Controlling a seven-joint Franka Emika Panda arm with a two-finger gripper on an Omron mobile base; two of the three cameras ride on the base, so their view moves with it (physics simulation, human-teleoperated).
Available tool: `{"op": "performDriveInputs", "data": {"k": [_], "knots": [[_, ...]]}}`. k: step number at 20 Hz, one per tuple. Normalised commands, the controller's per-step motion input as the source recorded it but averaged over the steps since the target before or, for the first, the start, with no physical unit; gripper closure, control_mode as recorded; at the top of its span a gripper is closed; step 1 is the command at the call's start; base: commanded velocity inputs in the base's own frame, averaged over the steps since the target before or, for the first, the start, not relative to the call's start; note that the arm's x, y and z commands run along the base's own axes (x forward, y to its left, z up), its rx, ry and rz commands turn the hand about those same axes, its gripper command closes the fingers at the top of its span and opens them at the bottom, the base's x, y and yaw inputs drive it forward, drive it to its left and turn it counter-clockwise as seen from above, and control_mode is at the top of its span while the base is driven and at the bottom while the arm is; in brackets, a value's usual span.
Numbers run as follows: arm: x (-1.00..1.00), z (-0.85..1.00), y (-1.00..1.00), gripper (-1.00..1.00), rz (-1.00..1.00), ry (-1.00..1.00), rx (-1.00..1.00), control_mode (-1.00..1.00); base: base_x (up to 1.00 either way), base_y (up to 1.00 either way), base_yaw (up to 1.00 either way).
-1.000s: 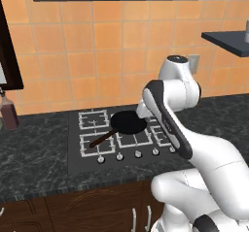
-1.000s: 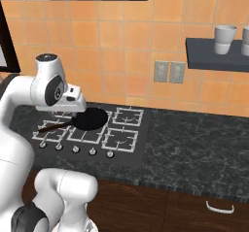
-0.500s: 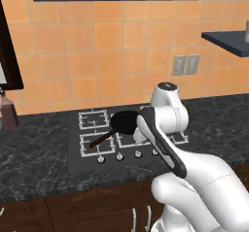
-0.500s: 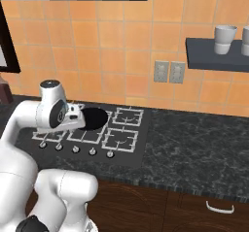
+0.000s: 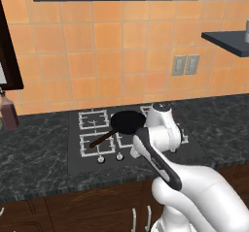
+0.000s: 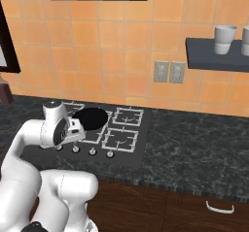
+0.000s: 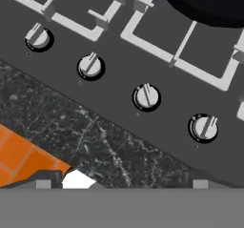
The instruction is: Turn off the center burner of the stove.
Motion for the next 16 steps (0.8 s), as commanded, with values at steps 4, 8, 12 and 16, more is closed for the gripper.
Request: {"op": "performDriveInputs", "data": {"k": [4, 8, 12, 16], "knots": [[0.26, -0.38, 0.0, -1.0, 0.0, 0.0, 0.0, -1.0, 0.0, 0.0, 0.0], [0.28, -0.28, 0.0, -1.0, 0.0, 0.0, 0.0, -1.0, 0.0, 0.0, 0.0], [0.19, -0.21, 0.0, -1.0, 0.0, 0.07, 0.0, -1.0, 0.0, 0.0, 0.0], [0.23, -0.23, 0.0, -1.0, 0.0, 0.2, 0.0, -1.0, 0.0, 0.0, 0.0]]}}
